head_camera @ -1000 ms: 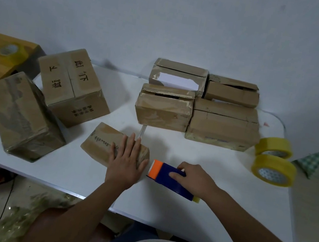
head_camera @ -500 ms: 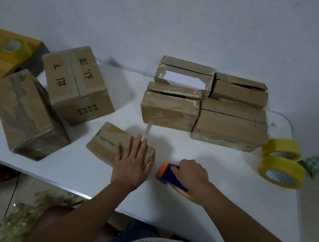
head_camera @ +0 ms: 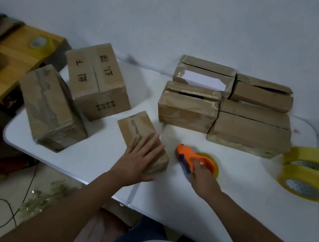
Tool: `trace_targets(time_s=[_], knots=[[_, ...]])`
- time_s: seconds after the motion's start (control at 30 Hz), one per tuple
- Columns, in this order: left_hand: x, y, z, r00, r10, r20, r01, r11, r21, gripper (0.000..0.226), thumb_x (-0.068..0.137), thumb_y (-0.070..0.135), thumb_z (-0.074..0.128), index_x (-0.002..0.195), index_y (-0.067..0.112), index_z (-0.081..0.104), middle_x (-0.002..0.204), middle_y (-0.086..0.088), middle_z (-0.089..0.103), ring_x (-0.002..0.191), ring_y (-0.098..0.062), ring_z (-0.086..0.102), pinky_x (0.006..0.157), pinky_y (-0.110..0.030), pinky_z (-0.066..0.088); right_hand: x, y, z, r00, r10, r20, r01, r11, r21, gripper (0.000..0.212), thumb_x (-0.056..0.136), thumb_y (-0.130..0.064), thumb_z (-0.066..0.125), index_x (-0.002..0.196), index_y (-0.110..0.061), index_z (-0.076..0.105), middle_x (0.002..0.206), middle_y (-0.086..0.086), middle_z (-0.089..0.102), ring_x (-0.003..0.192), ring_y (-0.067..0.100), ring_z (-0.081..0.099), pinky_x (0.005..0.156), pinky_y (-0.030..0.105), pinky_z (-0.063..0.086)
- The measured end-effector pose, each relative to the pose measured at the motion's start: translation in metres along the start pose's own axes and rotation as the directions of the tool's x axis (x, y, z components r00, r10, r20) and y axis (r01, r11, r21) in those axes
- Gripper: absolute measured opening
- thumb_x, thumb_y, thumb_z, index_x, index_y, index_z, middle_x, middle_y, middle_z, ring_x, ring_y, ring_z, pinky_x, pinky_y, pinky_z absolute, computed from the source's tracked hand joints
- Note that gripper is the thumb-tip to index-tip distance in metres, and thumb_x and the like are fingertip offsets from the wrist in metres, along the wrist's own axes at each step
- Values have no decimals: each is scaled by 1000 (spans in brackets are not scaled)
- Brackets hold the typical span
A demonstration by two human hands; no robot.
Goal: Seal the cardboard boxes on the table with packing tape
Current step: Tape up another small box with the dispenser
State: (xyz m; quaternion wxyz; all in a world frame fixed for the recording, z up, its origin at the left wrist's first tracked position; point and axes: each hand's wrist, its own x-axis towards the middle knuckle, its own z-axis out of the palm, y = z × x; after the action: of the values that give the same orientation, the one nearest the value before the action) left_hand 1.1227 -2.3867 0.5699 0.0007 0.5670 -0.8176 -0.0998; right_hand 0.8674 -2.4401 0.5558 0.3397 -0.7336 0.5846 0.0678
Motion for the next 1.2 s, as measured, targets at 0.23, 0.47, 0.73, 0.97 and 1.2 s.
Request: trace_targets(time_s=[0.23,0.47,0.73,0.97,1.2], knots=[[-24,-8,15,980,-196,45,201,971,-129,105,87,62,60,157,25,-10,164,5,-20,149,-16,-23,122,-53,1,-13,-30,5,988,-146,-47,152,897,416,43,92,6,45,91,-25,74,95,-11,69,92,1,62,83,22,48],[-26,-8,14,986,-167,9,167,975,-146,95,92,55,56,158,18,-2,165,-4,-11,152,-23,-16,123,-47,14,9,-86,25,977,-169,127,53,778,626,23,90,6,57,87,-2,78,109,9,72,112,22,59,104,37,44],[-29,-25,11,993,-53,106,64,993,-102,99,92,55,56,156,29,-14,163,6,-23,149,-17,-25,122,-53,7,10,-39,34,995,84,-49,-49,866,498,28,95,4,46,109,-4,69,111,10,67,93,20,62,75,20,48],[-30,-29,1,998,43,47,-38,995,-91,91,94,44,62,157,36,-3,164,13,-17,151,-16,-16,122,-46,-6,14,0,28,946,187,-264,-100,945,312,25,89,-13,60,70,-10,45,69,3,52,68,20,54,58,33,41],[-44,-14,-4,999,-27,-44,13,958,-286,62,99,23,59,153,25,29,162,4,19,152,-19,10,121,-42,26,26,-13,25,946,299,-121,-224,878,423,24,98,-10,45,121,-8,50,128,12,56,115,26,57,93,35,50]])
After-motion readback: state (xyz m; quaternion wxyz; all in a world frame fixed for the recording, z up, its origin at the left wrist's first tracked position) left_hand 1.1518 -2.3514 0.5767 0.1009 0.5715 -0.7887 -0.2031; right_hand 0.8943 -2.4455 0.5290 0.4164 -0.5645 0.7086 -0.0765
